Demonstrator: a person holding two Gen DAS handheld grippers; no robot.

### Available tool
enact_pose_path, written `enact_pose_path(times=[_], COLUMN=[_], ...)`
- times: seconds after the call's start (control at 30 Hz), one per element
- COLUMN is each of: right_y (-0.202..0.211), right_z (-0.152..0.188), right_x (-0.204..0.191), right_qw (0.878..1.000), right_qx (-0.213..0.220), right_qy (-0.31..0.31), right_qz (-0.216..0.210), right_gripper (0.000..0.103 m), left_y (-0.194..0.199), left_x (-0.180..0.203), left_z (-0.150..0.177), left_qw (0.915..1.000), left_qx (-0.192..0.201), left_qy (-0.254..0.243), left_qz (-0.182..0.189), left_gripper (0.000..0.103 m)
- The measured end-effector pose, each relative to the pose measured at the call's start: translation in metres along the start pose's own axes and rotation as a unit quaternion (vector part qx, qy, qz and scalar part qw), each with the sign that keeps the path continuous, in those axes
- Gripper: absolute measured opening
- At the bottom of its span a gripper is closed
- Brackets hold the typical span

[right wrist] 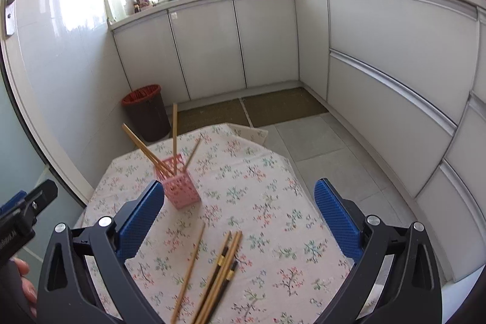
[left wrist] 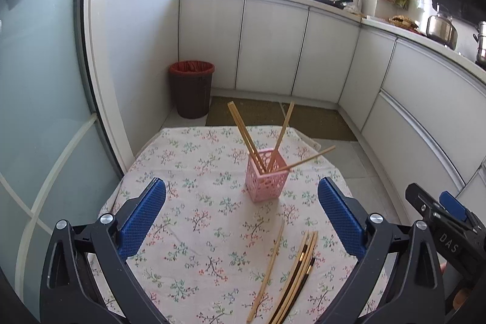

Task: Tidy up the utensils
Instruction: 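Move both open tools back over the remaining chopsticks on the cloth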

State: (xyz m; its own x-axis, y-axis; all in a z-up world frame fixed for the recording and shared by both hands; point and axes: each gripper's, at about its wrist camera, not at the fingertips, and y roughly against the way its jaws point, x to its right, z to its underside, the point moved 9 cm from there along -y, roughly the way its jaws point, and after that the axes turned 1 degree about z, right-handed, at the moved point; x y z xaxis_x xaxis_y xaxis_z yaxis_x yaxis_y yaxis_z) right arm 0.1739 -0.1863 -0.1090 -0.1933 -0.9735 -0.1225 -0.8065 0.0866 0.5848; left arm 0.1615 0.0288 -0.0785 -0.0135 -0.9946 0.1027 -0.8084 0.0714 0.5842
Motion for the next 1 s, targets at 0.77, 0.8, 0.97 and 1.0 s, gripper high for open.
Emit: enact_pose_path(times=[0.77,0.8,0.97,1.0], right_y=[-0.088,-0.091,-0.099,-0.1], right_z=[0.14,0.143,0.149,0.149], right_x=[0.071,0.072,0.079,0.081], right_qw=[0.985,0.984,0.981,0.981], right_qx=[-0.167,-0.172,-0.186,-0.186], right_qy=[-0.044,-0.047,-0.054,-0.055], right_qz=[0.013,0.011,0.013,0.014], right_gripper=[0.096,0.096,0.096,0.096], left_y=[-0.199,-0.206,-0.236,-0.24], left_x=[0.062,0.066,0.079,0.081], left_z=[0.134,0.138,0.151,0.152], left_qw=[0.9498,0.9472,0.9402,0.9394], left_qx=[-0.311,-0.318,-0.334,-0.336], left_qy=[-0.035,-0.042,-0.066,-0.07], left_qz=[0.017,0.015,0.006,0.007], left_gripper=[0.078,0.069,0.052,0.049])
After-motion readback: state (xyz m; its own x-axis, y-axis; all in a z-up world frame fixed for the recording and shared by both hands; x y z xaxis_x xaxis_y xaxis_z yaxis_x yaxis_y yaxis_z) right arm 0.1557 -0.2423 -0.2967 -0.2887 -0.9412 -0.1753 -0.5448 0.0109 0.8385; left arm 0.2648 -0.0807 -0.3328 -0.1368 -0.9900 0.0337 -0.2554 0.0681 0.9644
